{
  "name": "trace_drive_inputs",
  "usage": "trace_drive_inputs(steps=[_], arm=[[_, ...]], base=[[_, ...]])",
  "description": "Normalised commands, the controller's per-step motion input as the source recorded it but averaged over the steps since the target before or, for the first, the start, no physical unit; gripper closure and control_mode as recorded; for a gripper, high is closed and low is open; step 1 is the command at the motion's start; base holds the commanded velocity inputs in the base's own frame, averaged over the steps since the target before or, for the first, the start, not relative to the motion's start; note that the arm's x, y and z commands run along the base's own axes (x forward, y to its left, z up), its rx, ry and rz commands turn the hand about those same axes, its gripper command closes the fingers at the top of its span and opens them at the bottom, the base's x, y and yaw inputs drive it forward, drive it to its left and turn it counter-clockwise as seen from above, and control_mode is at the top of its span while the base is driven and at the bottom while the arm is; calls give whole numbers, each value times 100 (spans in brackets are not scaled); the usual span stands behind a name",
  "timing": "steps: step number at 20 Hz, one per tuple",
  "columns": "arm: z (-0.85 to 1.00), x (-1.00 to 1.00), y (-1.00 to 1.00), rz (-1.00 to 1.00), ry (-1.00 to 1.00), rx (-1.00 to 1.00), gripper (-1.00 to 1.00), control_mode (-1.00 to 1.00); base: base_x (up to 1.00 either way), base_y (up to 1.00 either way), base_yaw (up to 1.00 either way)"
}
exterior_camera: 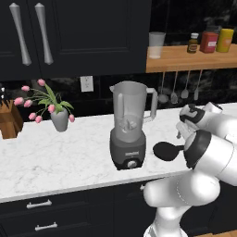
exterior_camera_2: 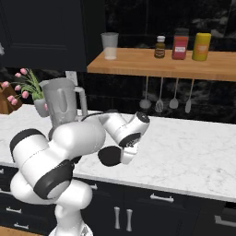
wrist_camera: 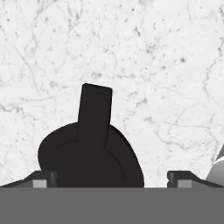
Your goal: Close the lid blender by securely placing the lid on top.
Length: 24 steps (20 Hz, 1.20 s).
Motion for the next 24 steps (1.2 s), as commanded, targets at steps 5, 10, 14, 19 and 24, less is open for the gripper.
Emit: trace_drive_inputs(steps=[5, 10, 14, 19, 24], arm=[[-25, 0, 0, 0, 4, 0, -100, -100], [-16, 3, 0, 0, 0, 0, -100, -100], [-17, 7, -5, 0, 0, 0, -100, -100], [-5, 5, -9, -1, 0, 0, -100, -100], [0, 26, 0, 0, 0, 0, -100, -100]], base=[[0, 0, 0], [0, 0, 0], [0, 0, 0], [0, 0, 0], [0, 0, 0]])
